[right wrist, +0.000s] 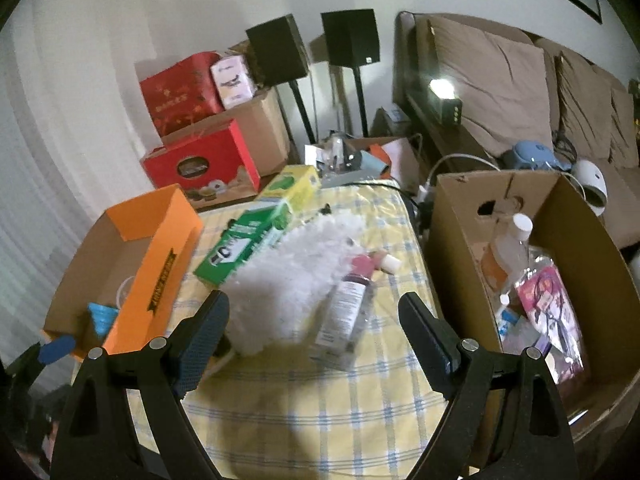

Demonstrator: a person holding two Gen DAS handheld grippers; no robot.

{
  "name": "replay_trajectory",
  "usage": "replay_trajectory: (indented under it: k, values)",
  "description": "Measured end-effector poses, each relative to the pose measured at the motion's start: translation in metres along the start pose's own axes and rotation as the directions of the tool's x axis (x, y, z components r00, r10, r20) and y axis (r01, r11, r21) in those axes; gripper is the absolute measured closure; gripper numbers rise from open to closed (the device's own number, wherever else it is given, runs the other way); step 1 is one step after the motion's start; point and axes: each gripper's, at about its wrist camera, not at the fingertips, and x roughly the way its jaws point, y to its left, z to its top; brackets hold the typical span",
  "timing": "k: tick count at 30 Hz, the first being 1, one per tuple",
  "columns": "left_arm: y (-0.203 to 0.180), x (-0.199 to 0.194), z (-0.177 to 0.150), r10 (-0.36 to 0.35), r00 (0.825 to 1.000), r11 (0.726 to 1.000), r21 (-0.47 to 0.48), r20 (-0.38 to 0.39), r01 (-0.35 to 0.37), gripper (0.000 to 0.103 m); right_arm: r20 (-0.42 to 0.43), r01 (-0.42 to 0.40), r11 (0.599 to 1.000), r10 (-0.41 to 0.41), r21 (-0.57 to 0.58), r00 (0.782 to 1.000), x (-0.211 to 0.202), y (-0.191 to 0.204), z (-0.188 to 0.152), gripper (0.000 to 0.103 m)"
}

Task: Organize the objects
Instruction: 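Withdraw both tools from the box toward the white feather duster, then grasp the duster head with the right tool while the left tool grips its handle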

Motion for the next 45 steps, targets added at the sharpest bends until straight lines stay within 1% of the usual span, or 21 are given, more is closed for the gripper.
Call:
replay_trajectory:
  k: [6,8,12,14,17,19,21,22,24,25,27,30,31,34,36,41,45]
  values:
    - [-0.02,0.012,-0.008,-0.017,1.0,0.999,0.035,-0.022,0.018,0.001,-0.042,0.022,1.0,-0.021,0.021,0.999,0.023,-0.012,-0.011,0.016]
    - [-0.028,0.018,-0.01,-0.015,0.999,0.998,0.056,-0.033,0.017,0.002,-0.061,0.029,0.999,-0.027,0.026,0.998,0.031,-0.015,-0.014,0.018]
    - [-0.04,0.027,-0.014,-0.016,0.999,0.996,0.081,-0.046,0.02,0.004,-0.099,0.021,0.999,-0.017,0.037,0.995,0.044,-0.019,-0.021,0.027]
    - [-0.044,0.031,-0.013,-0.02,0.999,0.996,0.09,-0.051,0.024,0.005,-0.11,0.015,0.999,-0.011,0.04,0.994,0.047,-0.02,-0.024,0.027]
    - [-0.047,0.038,-0.014,-0.013,0.998,0.994,0.106,-0.065,0.019,0.01,-0.115,-0.002,0.999,0.007,0.044,0.993,0.047,-0.019,-0.027,0.027]
    - [-0.05,0.044,-0.016,-0.01,0.997,0.993,0.117,-0.076,0.019,0.016,-0.112,-0.014,0.999,0.019,0.042,0.994,0.045,-0.017,-0.026,0.028]
    - [-0.053,0.05,-0.016,-0.004,0.996,0.991,0.131,-0.087,0.015,0.024,-0.106,-0.027,0.999,0.031,0.039,0.994,0.044,-0.014,-0.025,0.029]
    - [-0.054,0.054,-0.017,-0.001,0.996,0.99,0.137,-0.092,0.014,0.026,-0.106,-0.04,0.998,0.044,0.039,0.993,0.045,-0.011,-0.023,0.03]
    - [-0.055,0.06,-0.018,0.001,0.995,0.989,0.144,-0.101,0.013,0.033,-0.11,-0.057,0.998,0.061,0.04,0.992,0.047,-0.008,-0.02,0.035]
    - [-0.056,0.063,-0.018,0.006,0.994,0.989,0.147,-0.107,0.01,0.035,-0.111,-0.068,0.997,0.071,0.036,0.991,0.049,-0.004,-0.017,0.039]
    - [-0.056,0.069,-0.019,0.014,0.994,0.989,0.147,-0.111,0.002,0.037,-0.117,-0.085,0.996,0.087,0.025,0.989,0.054,0.001,-0.013,0.042]
    - [-0.054,0.079,-0.019,0.022,0.993,0.991,0.136,-0.12,-0.006,0.042,-0.129,-0.123,0.992,0.127,0.037,0.983,0.066,0.006,-0.008,0.046]
    - [-0.053,0.083,-0.019,0.028,0.992,0.991,0.132,-0.121,-0.012,0.043,-0.139,-0.14,0.989,0.145,0.049,0.98,0.071,0.008,-0.005,0.048]
    - [-0.049,0.093,-0.018,0.043,0.991,0.992,0.122,-0.125,-0.028,0.048,-0.161,-0.158,0.986,0.166,0.061,0.973,0.085,0.013,0.0,0.056]
    - [-0.046,0.098,-0.018,0.043,0.99,0.994,0.11,-0.131,-0.028,0.051,-0.168,-0.169,0.984,0.177,0.06,0.97,0.091,0.017,0.002,0.057]
    - [-0.039,0.111,-0.018,0.055,0.989,0.995,0.088,-0.139,-0.043,0.052,-0.206,-0.198,0.977,0.21,0.079,0.956,0.11,0.024,0.002,0.057]
    - [-0.036,0.118,-0.018,0.058,0.987,0.996,0.078,-0.148,-0.047,0.052,-0.246,-0.201,0.97,0.23,0.139,0.942,0.126,0.022,0.001,0.057]
